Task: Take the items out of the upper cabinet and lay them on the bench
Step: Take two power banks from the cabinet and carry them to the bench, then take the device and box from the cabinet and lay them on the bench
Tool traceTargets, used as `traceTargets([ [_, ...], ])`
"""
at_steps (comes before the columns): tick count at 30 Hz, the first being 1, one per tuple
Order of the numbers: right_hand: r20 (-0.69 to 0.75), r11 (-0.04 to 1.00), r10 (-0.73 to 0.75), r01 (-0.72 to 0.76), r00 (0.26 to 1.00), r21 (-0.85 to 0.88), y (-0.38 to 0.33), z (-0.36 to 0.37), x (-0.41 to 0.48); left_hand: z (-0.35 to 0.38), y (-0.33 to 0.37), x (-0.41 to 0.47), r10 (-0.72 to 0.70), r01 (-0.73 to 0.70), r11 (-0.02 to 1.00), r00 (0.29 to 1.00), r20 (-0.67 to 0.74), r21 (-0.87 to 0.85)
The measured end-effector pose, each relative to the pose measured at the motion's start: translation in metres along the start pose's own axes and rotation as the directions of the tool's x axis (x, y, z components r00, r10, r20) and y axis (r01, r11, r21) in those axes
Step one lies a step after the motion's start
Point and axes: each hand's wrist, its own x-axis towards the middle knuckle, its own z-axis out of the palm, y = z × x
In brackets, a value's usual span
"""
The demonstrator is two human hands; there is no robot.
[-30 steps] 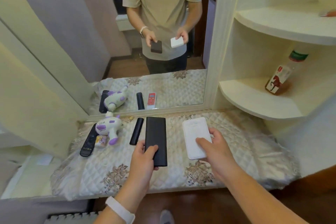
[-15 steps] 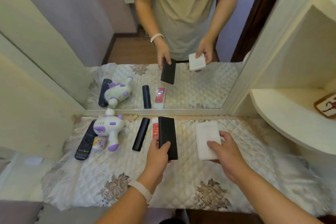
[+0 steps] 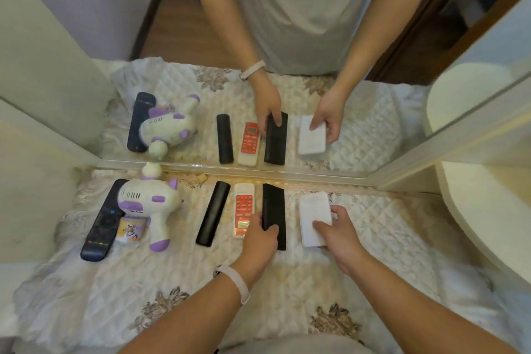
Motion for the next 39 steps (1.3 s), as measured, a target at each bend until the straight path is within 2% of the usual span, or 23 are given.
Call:
traceTargets([
  [5,0.018,1.0,0.004,-0.003,1.0,-0.028,-0.002,0.013,0.024,0.005,-0.009,0.01,0.027,-0.03,0.994,0.999,0.023,0.109],
  [10,0.035,0.984,-0.021,0.026,0.999,-0.176,0.007,0.013,0.03,0.004,-0.012,0.005,0.111,-0.11,0.961,0.994,0.011,0.253],
  [20,0.111,0.865,-0.123,0.161,0.986,-0.475,0.007,-0.02,0.02,0.006,-0.008,-0.023,0.175,-0.121,0.849,0.983,-0.057,0.515],
  [24,0.226,0.795,-0.199,0.292,0.954,-0.531,0.002,-0.034,0.011,0.001,-0.005,-0.049,0.291,-0.173,0.79,0.95,-0.111,0.588],
  [27,0.351,0.688,-0.29,0.448,0.891,-0.57,-0.005,-0.042,0.001,-0.006,-0.003,-0.069,0.398,-0.216,0.726,0.906,-0.142,0.653],
  [29,0.436,0.556,-0.364,0.567,0.823,-0.607,-0.011,-0.046,-0.007,-0.011,-0.004,-0.083,0.493,-0.247,0.627,0.86,-0.132,0.739],
  [31,0.53,0.391,-0.411,0.668,0.742,-0.633,-0.017,-0.048,-0.017,-0.015,-0.006,-0.098,0.577,-0.259,0.513,0.81,-0.106,0.818],
  [35,0.684,0.125,-0.472,0.81,0.556,-0.572,-0.028,-0.048,-0.038,-0.02,-0.012,-0.132,0.686,-0.214,0.366,0.719,-0.107,0.906],
  [39,0.786,-0.052,-0.496,0.891,0.369,-0.452,-0.032,-0.035,-0.058,-0.025,-0.027,-0.166,0.708,-0.108,0.33,0.685,-0.171,0.938],
])
